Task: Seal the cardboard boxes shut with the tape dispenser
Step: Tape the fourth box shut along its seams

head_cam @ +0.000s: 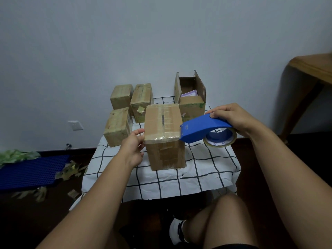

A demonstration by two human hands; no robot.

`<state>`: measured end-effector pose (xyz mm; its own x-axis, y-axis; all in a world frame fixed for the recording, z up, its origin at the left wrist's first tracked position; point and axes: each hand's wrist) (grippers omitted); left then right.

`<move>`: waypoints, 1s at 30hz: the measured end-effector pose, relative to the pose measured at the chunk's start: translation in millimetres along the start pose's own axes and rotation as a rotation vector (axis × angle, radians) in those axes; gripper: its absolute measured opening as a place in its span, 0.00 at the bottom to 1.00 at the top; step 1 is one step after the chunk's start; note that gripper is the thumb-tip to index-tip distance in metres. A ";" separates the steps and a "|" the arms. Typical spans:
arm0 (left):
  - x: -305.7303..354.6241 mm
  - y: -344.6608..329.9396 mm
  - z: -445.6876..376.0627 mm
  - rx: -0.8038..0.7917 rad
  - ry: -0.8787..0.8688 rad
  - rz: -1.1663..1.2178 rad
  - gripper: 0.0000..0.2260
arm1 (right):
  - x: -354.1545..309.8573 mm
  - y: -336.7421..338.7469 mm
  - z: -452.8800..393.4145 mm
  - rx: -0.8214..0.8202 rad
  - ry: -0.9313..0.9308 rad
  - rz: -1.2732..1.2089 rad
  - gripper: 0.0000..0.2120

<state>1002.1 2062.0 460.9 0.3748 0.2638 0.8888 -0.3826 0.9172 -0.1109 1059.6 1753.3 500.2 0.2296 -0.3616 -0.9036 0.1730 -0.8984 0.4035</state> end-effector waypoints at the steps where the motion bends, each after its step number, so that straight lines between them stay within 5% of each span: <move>1: -2.1 -2.8 -0.3 0.082 -0.076 -0.089 0.17 | -0.1 0.1 0.2 0.005 0.002 -0.005 0.09; 4: -15.0 -6.8 4.2 0.371 -0.589 -0.561 0.14 | 0.1 0.2 1.1 0.008 0.003 -0.011 0.08; 7: -27.2 -18.4 11.7 0.250 -1.086 -0.948 0.12 | 3.0 0.1 0.9 0.007 0.006 -0.008 0.10; 10: -35.6 -33.3 21.3 0.153 -1.093 -1.165 0.13 | 2.4 -0.1 0.3 0.001 0.010 0.003 0.11; 22: -51.9 -48.4 23.5 0.297 -1.173 -1.498 0.20 | 4.0 11.9 4.6 -0.007 0.046 -0.047 0.13; 30: -53.2 -47.9 16.4 0.352 -1.208 -1.528 0.21 | 18.0 10.4 4.8 0.004 0.039 -0.144 0.09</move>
<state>986.6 1999.2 426.2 -0.1140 -0.9920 -0.0549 -0.5321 0.0143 0.8466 1060.9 1736.2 487.4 0.2399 -0.2192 -0.9457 0.2033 -0.9412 0.2697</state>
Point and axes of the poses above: each hand's wrist, its own z-axis away from the middle knuckle, its own y-axis out of the back of the hand, x = y × z, and after that the axes turned 3 degrees about y, right-handed
